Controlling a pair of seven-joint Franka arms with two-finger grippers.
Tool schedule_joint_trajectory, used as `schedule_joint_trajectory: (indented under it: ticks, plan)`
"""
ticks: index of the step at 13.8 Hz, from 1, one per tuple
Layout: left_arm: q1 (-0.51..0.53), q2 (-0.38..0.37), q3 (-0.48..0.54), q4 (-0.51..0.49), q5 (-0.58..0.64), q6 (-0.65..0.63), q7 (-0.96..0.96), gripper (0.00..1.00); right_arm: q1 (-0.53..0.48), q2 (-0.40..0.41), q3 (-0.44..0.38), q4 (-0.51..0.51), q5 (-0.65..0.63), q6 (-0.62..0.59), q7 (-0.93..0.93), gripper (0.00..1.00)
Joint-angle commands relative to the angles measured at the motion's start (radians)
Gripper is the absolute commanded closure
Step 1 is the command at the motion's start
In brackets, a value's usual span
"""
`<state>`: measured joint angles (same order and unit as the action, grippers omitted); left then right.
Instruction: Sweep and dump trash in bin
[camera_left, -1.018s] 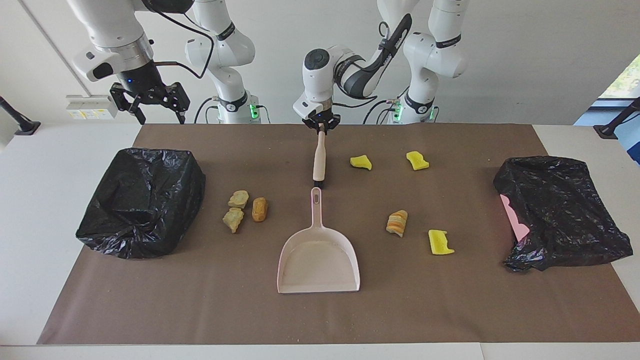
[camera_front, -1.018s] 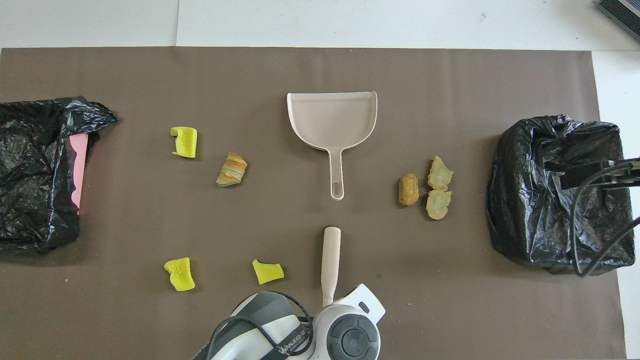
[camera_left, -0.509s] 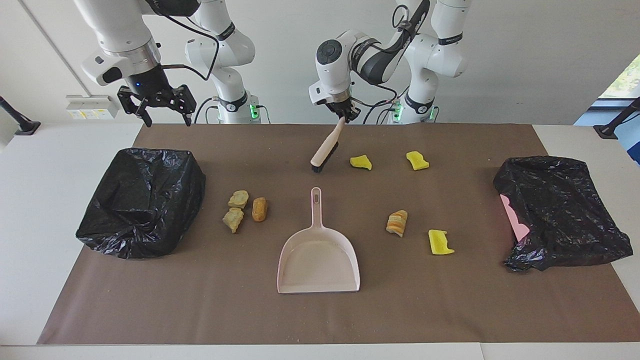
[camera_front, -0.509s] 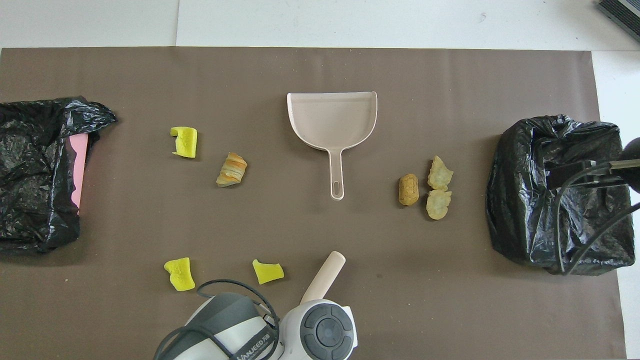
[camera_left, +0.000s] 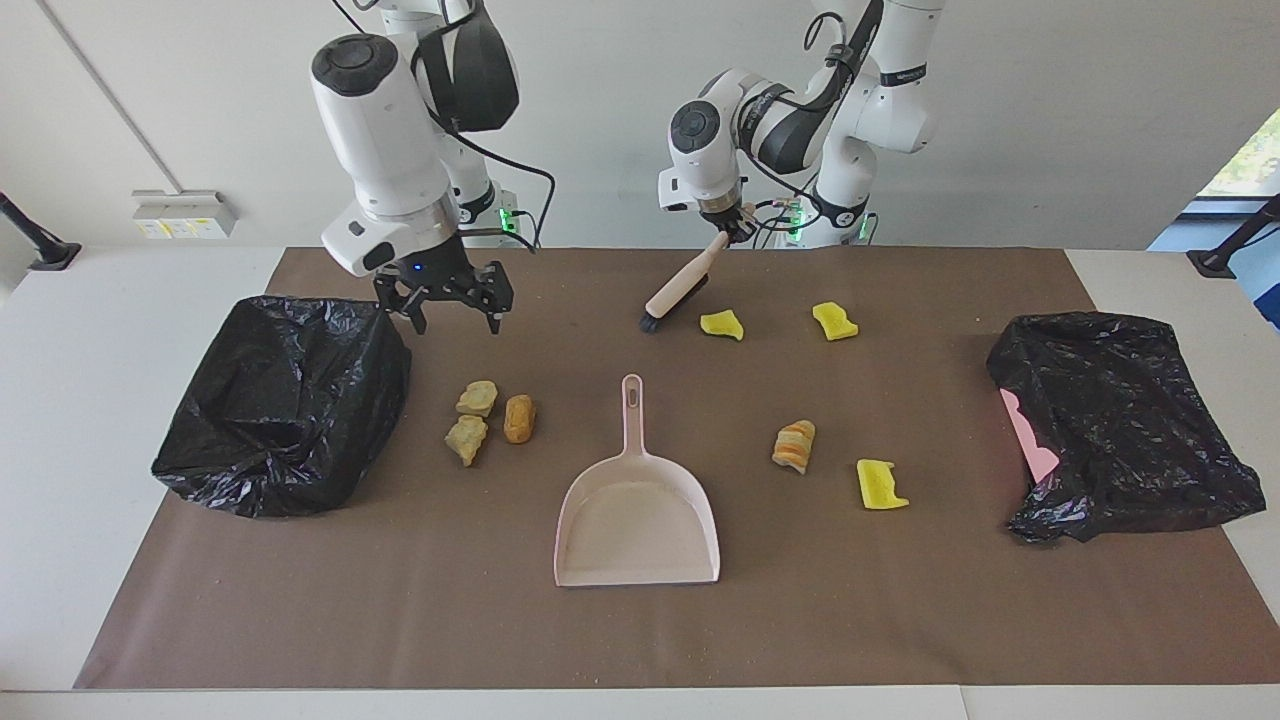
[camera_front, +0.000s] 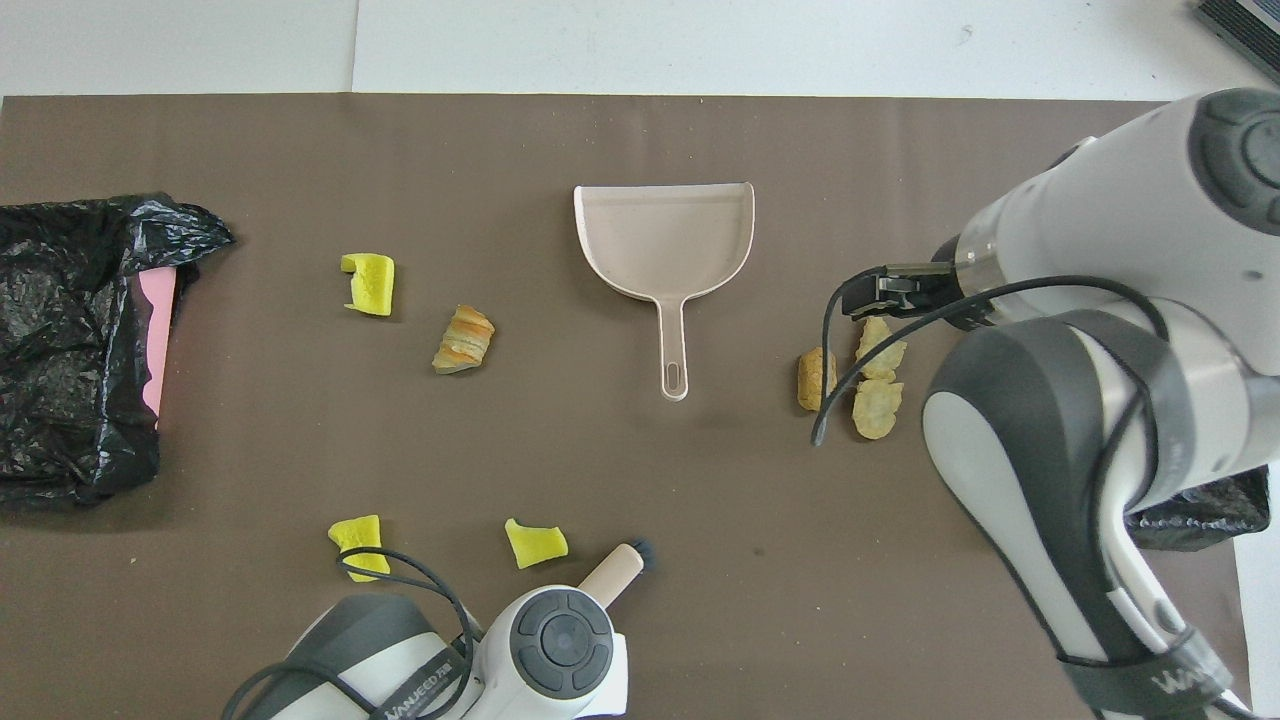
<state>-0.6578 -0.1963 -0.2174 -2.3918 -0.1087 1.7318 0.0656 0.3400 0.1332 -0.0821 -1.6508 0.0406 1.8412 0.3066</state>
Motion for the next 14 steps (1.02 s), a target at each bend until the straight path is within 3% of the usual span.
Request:
schedule_joint_trajectory:
  ticks: [1,5,10,14]
  plan:
    - [0.110,-0.034,-0.005,-0.053,-0.005,0.002,0.051,1.00,0.065,0.093,-0.002,0.026,0.051,0.094,0.118,0.00]
    - [0.254,0.006,-0.005,-0.049,0.017,0.087,0.089,1.00,0.134,0.252,-0.001,0.077,0.073,0.167,0.213,0.00]
    - [0.453,0.100,-0.005,0.031,0.128,0.172,0.166,1.00,0.220,0.339,-0.001,0.079,0.079,0.256,0.273,0.00]
    - [0.570,0.089,-0.003,0.120,0.150,0.147,0.244,1.00,0.226,0.381,-0.001,0.074,0.082,0.318,0.272,0.00]
